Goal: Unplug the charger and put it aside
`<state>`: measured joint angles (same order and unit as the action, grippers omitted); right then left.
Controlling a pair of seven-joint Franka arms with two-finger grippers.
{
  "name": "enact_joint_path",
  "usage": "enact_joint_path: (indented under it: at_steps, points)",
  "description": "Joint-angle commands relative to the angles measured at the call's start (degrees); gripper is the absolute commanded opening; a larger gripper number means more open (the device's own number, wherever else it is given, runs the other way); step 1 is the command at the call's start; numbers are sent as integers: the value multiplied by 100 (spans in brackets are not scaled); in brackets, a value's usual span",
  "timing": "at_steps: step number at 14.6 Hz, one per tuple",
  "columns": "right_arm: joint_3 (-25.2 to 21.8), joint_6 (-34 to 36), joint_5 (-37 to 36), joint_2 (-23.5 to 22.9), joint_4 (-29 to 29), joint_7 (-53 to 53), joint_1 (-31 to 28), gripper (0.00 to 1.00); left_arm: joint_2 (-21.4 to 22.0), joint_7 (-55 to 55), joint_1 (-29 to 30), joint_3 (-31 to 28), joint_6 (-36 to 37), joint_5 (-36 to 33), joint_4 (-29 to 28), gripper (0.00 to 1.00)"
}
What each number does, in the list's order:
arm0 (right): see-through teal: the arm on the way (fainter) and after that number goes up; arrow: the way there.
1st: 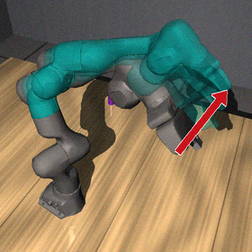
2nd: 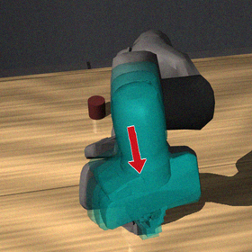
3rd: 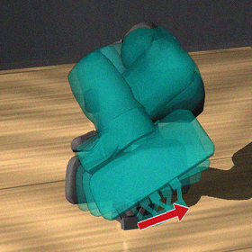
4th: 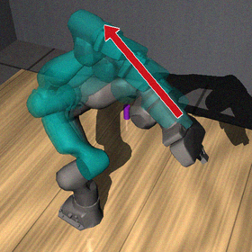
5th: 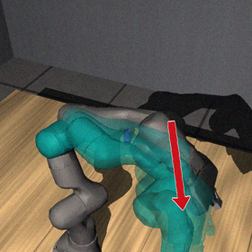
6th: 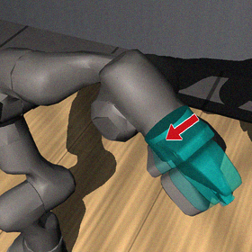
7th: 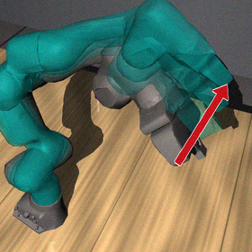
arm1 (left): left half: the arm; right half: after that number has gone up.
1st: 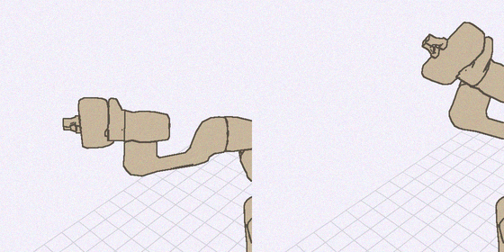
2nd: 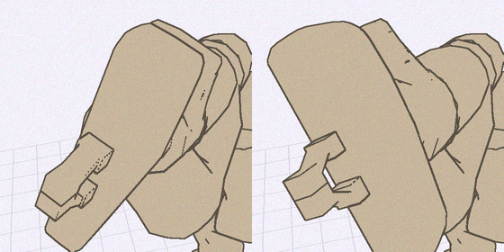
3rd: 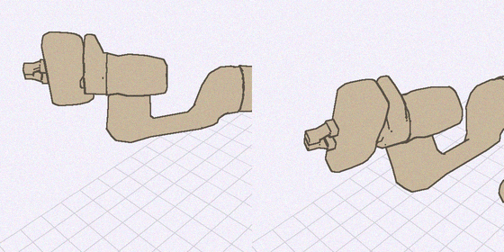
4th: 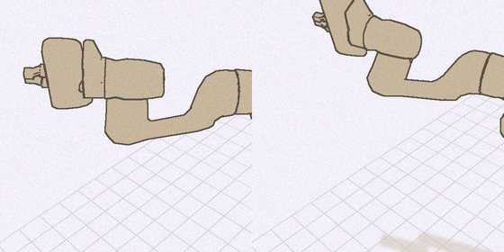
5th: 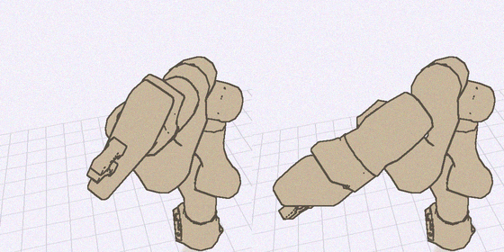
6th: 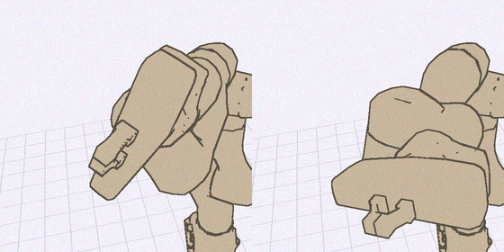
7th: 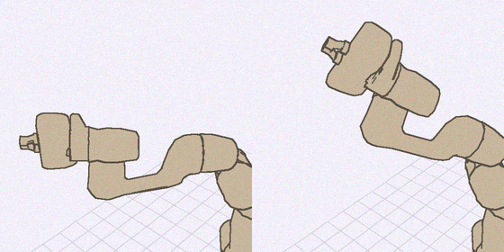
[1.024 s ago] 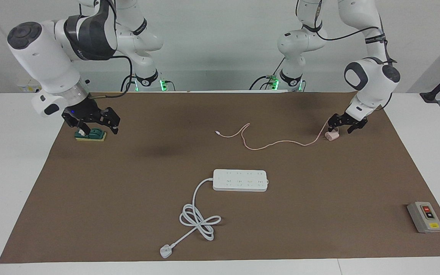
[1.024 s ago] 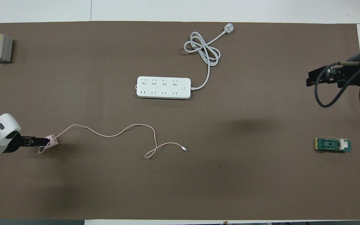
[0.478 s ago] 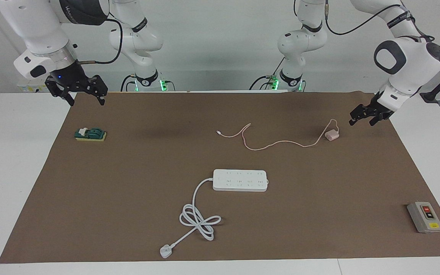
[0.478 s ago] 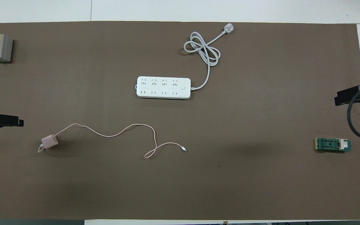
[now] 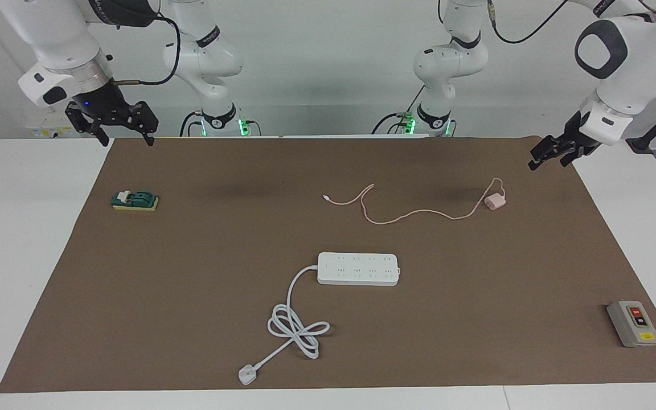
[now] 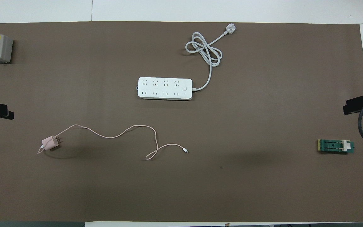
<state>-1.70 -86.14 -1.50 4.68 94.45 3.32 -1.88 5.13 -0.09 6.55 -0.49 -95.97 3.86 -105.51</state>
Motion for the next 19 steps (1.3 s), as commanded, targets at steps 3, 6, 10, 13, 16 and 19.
enact_joint_path:
  at_steps: [3, 6, 10, 13, 16, 19]
  points:
    - [117, -8, -87, 130, 135, 107, -120, 100, -29, -607, -330, -39, 630, -245, 547, 100]
    - [117, -17, -87, 130, 135, 98, -85, 100, -143, -563, -347, -30, 711, -454, 812, 100]
    - [117, -17, -87, 130, 135, 98, -102, 100, -170, -545, -575, 23, 816, -544, 918, 100]
    - [117, -26, -87, 130, 127, 90, -102, 100, -135, -501, -716, 31, 773, -491, 813, 100]
    - [117, -26, -87, 130, 135, 98, -129, 100, -126, -370, -743, 31, 667, -482, 777, 100]
    - [117, -26, -87, 130, 135, 90, -76, 100, -108, -334, -743, 31, 649, -482, 724, 100]
